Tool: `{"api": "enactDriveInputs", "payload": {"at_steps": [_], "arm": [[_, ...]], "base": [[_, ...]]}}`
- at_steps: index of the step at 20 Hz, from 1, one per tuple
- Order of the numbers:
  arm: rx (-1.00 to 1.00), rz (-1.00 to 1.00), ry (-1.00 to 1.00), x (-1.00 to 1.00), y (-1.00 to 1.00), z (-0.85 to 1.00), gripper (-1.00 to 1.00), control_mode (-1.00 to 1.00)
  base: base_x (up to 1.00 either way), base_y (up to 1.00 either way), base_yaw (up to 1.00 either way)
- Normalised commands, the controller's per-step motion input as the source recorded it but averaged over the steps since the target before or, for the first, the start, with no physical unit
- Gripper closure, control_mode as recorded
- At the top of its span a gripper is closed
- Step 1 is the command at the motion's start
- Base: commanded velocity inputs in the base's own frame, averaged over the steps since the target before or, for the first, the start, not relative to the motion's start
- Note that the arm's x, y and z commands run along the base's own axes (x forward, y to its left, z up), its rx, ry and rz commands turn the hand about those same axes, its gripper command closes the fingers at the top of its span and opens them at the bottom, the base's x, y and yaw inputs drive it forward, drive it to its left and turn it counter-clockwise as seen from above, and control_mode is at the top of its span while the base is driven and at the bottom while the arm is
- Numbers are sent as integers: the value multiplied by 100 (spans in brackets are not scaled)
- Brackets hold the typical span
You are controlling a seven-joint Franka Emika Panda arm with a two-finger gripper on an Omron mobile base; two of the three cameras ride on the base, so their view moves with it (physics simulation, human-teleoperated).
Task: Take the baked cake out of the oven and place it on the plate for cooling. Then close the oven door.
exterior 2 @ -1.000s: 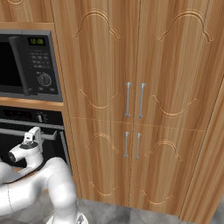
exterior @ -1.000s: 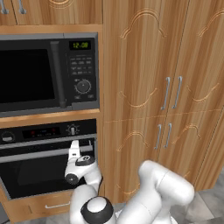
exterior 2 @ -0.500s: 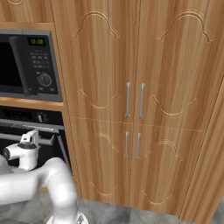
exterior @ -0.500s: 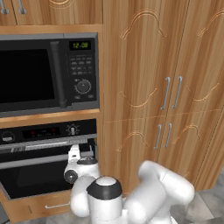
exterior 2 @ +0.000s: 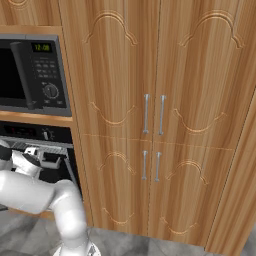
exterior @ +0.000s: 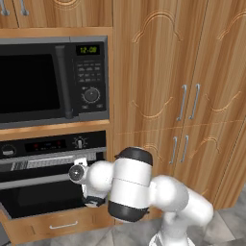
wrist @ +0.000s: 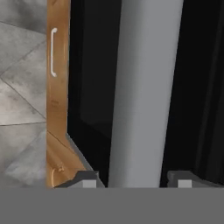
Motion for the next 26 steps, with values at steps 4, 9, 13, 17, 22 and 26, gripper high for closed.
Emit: {"api": "enactDriveInputs", "payload": {"at_steps": [4, 9, 13, 17, 22, 26], "arm": [[-6, 0, 4, -71, 20, -36, 100, -100], [-4, 0, 0, -72, 19, -31, 100, -100], [-1, 0, 5, -66, 15, -16, 100, -100], [0, 0, 10, -60, 9, -8, 100, -100], [0, 0, 20, -55, 7, -5, 100, -100], [0, 0, 15, -46, 4, -1, 100, -100]], "base": [[0, 0, 0], [0, 0, 0], [0, 0, 0], [0, 0, 0], [0, 0, 0], [0, 0, 0]]}}
